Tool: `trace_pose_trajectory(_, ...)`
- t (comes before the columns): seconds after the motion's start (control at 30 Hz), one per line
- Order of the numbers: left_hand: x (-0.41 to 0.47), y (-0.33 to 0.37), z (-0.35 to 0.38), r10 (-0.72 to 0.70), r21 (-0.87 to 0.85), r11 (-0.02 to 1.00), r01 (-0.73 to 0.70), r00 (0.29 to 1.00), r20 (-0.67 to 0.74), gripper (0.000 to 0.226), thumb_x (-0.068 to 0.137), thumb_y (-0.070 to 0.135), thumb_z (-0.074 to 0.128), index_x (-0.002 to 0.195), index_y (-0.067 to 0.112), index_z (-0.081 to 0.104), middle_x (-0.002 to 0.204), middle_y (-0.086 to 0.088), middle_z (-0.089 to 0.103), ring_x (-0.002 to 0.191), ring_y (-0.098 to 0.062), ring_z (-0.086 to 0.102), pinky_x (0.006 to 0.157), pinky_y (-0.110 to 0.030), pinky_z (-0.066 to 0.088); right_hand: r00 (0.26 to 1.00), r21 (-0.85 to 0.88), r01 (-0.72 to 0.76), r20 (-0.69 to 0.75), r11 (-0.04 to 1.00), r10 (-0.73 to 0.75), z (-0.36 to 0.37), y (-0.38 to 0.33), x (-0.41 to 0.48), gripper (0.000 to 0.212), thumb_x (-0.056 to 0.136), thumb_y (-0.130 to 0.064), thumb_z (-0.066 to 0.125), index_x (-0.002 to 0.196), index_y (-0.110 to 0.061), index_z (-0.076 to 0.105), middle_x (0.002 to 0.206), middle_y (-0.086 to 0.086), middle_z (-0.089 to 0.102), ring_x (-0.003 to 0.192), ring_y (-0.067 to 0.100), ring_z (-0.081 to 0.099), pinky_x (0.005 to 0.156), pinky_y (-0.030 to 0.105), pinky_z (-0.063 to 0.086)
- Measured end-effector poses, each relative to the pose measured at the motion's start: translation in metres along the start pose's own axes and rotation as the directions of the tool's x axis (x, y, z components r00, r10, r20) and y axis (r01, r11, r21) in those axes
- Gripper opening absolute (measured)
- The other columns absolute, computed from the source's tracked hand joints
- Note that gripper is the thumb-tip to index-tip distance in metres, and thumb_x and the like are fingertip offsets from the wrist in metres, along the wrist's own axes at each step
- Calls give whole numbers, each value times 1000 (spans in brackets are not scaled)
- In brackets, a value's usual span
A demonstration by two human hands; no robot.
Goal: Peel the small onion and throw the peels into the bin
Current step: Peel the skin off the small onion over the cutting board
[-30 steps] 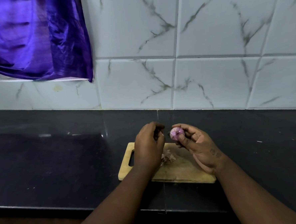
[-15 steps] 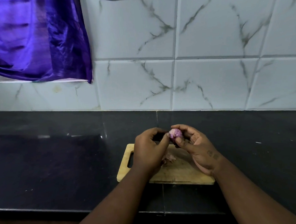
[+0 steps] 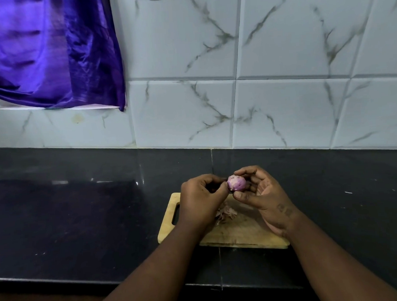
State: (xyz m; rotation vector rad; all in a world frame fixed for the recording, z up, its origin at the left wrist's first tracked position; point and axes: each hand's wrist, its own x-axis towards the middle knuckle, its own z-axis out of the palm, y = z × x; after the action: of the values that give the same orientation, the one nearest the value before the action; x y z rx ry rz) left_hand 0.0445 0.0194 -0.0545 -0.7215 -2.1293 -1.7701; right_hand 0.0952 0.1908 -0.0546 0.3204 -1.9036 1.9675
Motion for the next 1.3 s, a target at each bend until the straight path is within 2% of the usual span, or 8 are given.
trace_pose_trajectory(0.17,-2,1,2,88,100,991,-85,996,-23,13,91,18,79,102,18,84,86,10,80,80,0,74,70,-17,61,1000,1,3,-7,1000,-3,0,1,0,48,71,4,82,113,-10,66,110,2,75,103,15,71,89,28,57)
trace_pose_trajectory(0.27,-1,1,1,75,50,996,-73,997,-25,14,92,13,76,102,16,85,87,9,81,81,0,75,72,-17,61,1000,30,-6,-5,1000,6,-1,1,1,47,72,5,81,113,-13,66,113,5,74,104,16,70,90,29,57)
trace_pose_trajectory(0.5,2,-5,1,26,-48,999,-25,999,26,13,95,17,77,106,16,84,94,5,83,89,-5,78,83,-38,66,1000,59,-17,-15,998,18,-3,1,2,45,78,14,74,114,-12,66,110,2,75,101,13,70,85,25,57)
trace_pose_trajectory(0.83,-1,-2,2,181,280,946,-163,983,-42,10,93,23,75,101,23,81,90,11,76,81,-3,69,72,-34,62,1000,23,-10,-5,1000,10,0,0,0,49,68,0,83,113,-12,67,113,5,75,105,18,70,90,29,57)
trace_pose_trajectory(1.0,0,-1,2,128,260,960,-107,990,-64,6,94,23,74,98,23,78,89,12,72,82,-4,67,72,-34,61,999,59,-34,34,998,32,-1,2,1,48,79,13,73,124,-2,61,126,17,70,116,27,66,98,33,55)
trace_pose_trajectory(1.07,1,-2,2,87,267,962,-64,993,-76,5,94,22,72,96,23,77,87,11,71,81,-4,66,72,-35,61,997,101,-47,57,994,41,-2,1,1,49,81,10,72,126,-4,61,131,18,68,124,30,63,105,39,52)
trace_pose_trajectory(1.17,4,-6,1,23,276,961,-2,997,-71,5,93,23,72,93,24,77,83,10,71,77,-4,66,71,-39,62,995,201,-72,76,977,58,-3,-1,2,50,82,6,70,130,-5,59,137,18,65,131,32,60,106,39,52)
trace_pose_trajectory(1.3,2,-4,3,50,243,969,-46,999,-11,14,86,23,71,97,29,78,86,13,74,80,-2,68,72,-37,62,997,200,-79,41,976,72,-2,1,3,51,81,4,71,130,-6,61,135,20,65,130,35,60,106,38,52)
